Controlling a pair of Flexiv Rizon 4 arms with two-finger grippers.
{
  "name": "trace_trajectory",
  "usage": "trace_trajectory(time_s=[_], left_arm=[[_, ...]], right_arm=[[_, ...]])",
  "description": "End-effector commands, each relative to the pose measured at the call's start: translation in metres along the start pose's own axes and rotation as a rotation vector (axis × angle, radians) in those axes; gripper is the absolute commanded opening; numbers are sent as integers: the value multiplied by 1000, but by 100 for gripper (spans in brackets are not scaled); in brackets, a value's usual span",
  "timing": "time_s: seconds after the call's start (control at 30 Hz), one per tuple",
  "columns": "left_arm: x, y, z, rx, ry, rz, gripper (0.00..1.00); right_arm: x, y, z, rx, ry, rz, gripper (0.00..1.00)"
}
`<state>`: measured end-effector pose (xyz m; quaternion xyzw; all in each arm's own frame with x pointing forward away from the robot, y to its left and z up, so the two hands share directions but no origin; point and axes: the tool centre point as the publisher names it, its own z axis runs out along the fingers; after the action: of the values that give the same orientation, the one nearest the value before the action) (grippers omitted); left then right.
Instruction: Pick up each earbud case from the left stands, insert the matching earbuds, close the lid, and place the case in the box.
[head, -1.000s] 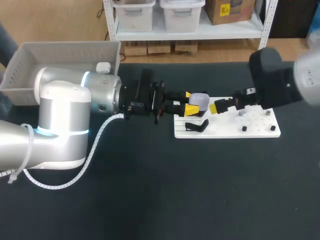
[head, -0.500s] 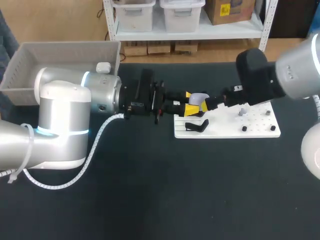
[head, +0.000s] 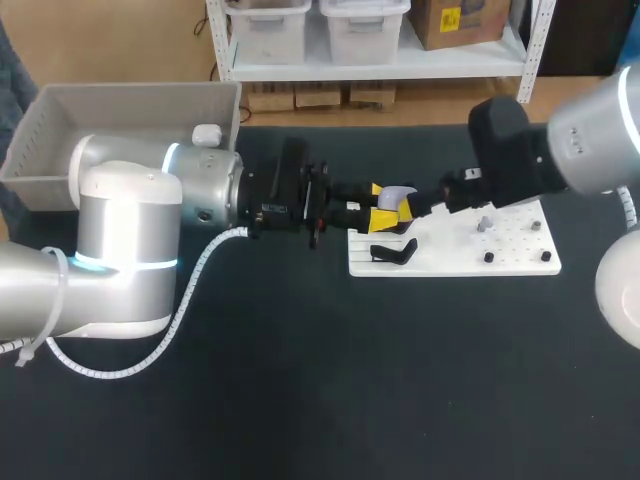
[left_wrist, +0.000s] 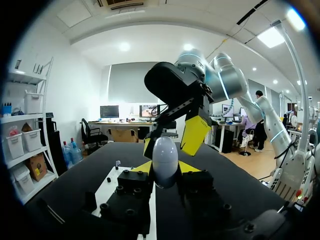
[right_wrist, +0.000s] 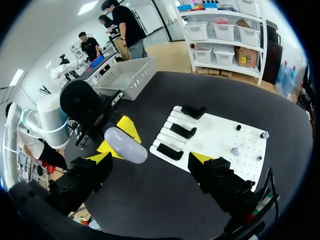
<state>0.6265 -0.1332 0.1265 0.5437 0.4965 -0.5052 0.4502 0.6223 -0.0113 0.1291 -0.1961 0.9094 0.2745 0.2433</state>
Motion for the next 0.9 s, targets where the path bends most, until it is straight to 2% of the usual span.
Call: trace_trajectory(time_s=[0.03, 0.4, 0.67, 0.77, 0.9], left_arm=[[1, -1, 0, -3, -3, 3, 0], [1, -1, 0, -3, -3, 3, 0], [1, -1, 0, -3, -3, 3, 0], [1, -1, 0, -3, -3, 3, 0], [1, 0, -1, -4, -10, 30, 0]], right_arm=[[-4, -5, 3, -34, 6, 2, 100], [-8, -8, 4, -24, 3, 12, 100], [-20, -5, -7, -19, -39, -10, 100], [-28, -5, -20, 8, -78, -41, 100], [-41, -14, -38, 89, -102, -79, 100]])
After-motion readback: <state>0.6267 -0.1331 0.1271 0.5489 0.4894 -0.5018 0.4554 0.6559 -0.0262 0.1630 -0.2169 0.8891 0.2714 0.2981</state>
